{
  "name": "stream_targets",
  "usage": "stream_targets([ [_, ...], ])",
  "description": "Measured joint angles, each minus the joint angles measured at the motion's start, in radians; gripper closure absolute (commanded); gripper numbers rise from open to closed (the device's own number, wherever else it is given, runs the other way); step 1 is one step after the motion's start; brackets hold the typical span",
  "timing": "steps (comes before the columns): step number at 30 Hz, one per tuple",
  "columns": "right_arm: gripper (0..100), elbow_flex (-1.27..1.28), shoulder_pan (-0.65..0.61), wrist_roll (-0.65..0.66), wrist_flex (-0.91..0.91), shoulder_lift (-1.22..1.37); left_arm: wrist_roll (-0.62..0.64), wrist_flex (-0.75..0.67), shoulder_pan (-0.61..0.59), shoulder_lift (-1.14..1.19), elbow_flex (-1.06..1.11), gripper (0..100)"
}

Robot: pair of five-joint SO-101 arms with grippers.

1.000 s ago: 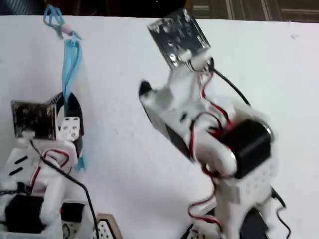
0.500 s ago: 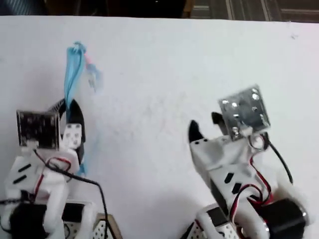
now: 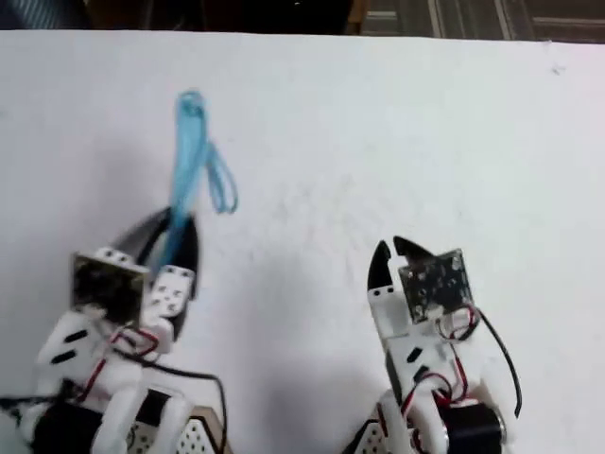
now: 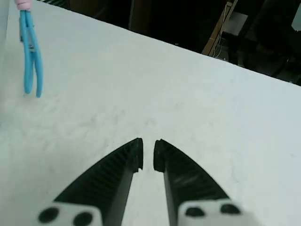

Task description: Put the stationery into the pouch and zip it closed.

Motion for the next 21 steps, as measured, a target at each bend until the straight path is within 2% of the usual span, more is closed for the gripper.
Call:
stream_targets([
  [3, 94.7, 0.071, 0.0, 0.003, -0.054, 0.002, -0.044, 0.055, 0.057, 0.002, 0.005, 83],
  [7, 94.7, 0.167, 0.0, 0.005, -0.074, -0.021, -0.064, 0.114, 0.068, 0.002, 0.005, 84],
  [16, 94.7, 0.331, -0.002, 0.011, -0.074, -0.014, -0.068, 0.11, -0.15, 0.0, 0.012, 84],
  [18, 94.7, 0.381, -0.002, 0.011, -0.074, -0.017, -0.063, 0.13, -0.157, 0.0, 0.012, 83],
  [21, 94.7, 0.451, -0.002, 0.011, -0.074, -0.014, 0.009, 0.178, -0.141, -0.014, 0.012, 83],
])
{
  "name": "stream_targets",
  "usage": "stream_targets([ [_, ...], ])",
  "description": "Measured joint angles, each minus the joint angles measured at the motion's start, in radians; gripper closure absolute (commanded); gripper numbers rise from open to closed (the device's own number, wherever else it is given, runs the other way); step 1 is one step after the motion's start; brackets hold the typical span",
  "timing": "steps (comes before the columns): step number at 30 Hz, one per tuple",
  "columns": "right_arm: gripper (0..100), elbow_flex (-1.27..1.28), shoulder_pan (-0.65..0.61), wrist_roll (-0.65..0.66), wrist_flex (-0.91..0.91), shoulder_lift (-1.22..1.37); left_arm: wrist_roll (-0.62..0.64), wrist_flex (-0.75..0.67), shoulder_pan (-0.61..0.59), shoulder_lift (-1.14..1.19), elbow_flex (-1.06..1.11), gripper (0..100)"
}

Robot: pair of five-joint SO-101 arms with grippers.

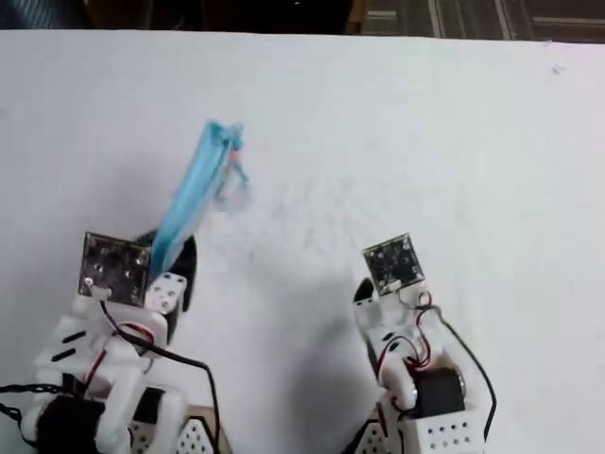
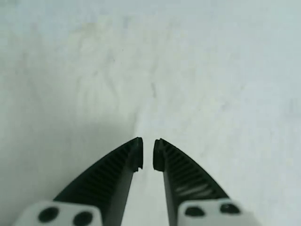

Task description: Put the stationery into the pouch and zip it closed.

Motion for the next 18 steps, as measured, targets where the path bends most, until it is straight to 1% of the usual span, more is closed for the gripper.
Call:
stream_targets([
  [2, 94.7, 0.041, 0.002, 0.0, -0.006, 0.0, 0.049, 0.032, 0.008, -0.026, -0.011, 84],
  [5, 94.7, 0.072, 0.0, 0.0, -0.006, -0.002, 0.055, 0.08, 0.008, -0.12, -0.017, 84],
  [7, 94.7, 0.077, 0.0, 0.0, -0.006, 0.002, 0.029, 0.124, 0.006, -0.173, -0.018, 84],
  [12, 94.7, 0.077, 0.0, 0.0, -0.006, 0.0, -0.055, 0.25, 0.008, -0.187, -0.018, 84],
  [14, 94.7, 0.077, 0.0, 0.0, -0.002, 0.0, -0.055, 0.273, 0.009, -0.187, -0.018, 89],
  [16, 94.7, 0.077, 0.0, 0.0, 0.031, 0.0, -0.055, 0.281, 0.009, -0.187, -0.018, 97],
  [17, 94.7, 0.077, 0.0, 0.0, 0.054, 0.0, -0.055, 0.281, 0.009, -0.187, -0.018, 98],
  [18, 94.5, 0.077, 0.0, 0.0, 0.081, 0.0, -0.055, 0.282, 0.009, -0.187, -0.018, 97],
])
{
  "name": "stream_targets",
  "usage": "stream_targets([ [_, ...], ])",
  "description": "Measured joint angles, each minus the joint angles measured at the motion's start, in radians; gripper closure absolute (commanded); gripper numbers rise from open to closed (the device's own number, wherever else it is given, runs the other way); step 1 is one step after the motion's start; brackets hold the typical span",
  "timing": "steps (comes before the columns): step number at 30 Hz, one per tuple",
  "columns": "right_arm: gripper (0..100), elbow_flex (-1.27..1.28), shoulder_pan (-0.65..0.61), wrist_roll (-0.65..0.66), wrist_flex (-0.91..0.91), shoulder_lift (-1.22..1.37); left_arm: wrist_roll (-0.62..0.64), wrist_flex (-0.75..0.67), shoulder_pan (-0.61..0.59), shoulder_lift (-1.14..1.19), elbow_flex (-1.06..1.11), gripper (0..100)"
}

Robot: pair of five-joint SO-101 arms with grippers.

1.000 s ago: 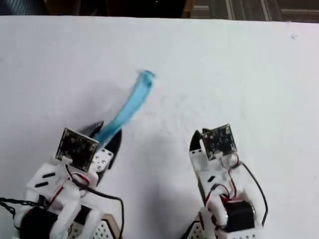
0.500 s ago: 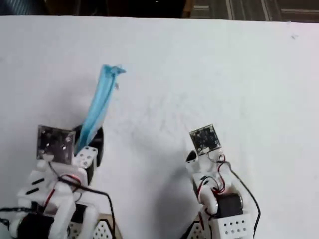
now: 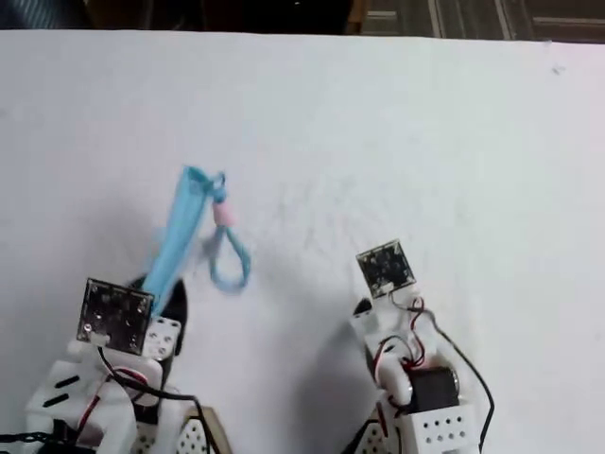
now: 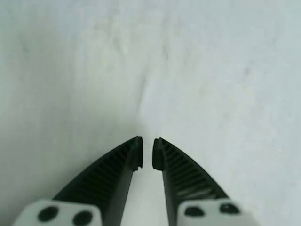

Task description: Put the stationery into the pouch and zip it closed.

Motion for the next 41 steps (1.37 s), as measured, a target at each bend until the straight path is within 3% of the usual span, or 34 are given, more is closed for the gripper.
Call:
stream_targets([
  [8, 94.6, 0.0, 0.0, 0.0, 0.084, 0.0, -0.008, -0.097, -0.055, -0.002, 0.08, 98],
  [19, 94.6, 0.0, 0.0, 0.0, 0.084, 0.0, -0.006, -0.572, -0.292, -0.014, 0.459, 98],
  [22, 94.6, 0.0, 0.0, 0.0, 0.084, 0.0, -0.006, -0.666, -0.31, -0.014, 0.52, 98],
  [41, 94.6, 0.0, 0.0, 0.0, 0.084, 0.0, -0.006, -0.712, -0.316, -0.014, 0.568, 98],
])
